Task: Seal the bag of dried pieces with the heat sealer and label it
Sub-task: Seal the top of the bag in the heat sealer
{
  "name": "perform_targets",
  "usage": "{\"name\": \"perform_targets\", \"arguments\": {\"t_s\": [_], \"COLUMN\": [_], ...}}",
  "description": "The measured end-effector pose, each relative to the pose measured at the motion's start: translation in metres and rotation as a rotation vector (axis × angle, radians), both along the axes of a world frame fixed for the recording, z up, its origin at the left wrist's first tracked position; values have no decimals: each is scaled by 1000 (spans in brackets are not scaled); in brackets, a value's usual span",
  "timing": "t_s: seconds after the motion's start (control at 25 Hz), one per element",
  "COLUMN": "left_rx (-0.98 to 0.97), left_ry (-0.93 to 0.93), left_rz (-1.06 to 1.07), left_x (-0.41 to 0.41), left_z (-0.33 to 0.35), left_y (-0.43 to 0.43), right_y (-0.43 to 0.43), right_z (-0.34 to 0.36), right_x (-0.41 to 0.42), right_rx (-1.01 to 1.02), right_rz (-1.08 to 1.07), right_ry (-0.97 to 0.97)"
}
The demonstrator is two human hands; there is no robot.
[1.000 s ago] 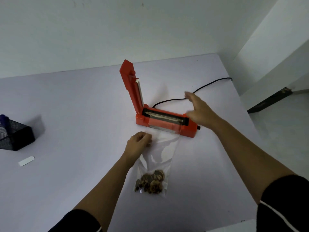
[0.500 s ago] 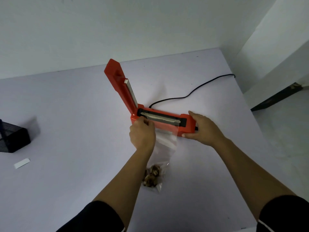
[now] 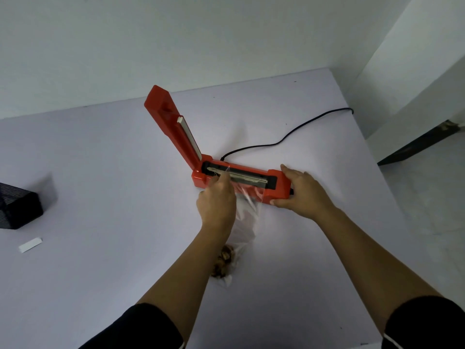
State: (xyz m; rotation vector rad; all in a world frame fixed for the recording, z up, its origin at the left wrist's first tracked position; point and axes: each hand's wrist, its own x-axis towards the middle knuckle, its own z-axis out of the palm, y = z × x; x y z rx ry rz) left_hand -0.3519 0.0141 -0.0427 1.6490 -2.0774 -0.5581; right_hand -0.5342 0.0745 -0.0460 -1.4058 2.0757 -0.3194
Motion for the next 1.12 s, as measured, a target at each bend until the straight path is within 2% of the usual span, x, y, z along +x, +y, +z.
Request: {"name": "perform_targets", "arguments": {"t_s": [0.08, 0.24, 0.32, 0.4, 0.6, 0.88, 1.12], "left_rx": [32, 269, 435, 495, 253, 47, 10], "left_ry": [48, 202, 285, 299, 291, 304, 396], "left_rz": [34, 182, 143, 72, 3, -125, -142], "left_x": [-3, 11, 25, 36, 35, 35, 35], "left_z": [3, 3, 1, 1, -2, 4, 5], "left_y": [1, -5, -8, -7, 4, 13, 16], "right_y": [0, 0, 1, 2, 2, 3, 2], "right_z": [0, 0, -1, -3, -4, -6, -7], "right_x": [0, 0, 0, 1, 0, -1, -1], "right_rx": [5, 3, 3, 7, -8, -1, 9], "right_rz": [-3, 1, 4, -4, -4, -15, 6], "right_ry": [-8, -11, -8, -12, -13, -16, 14]}}
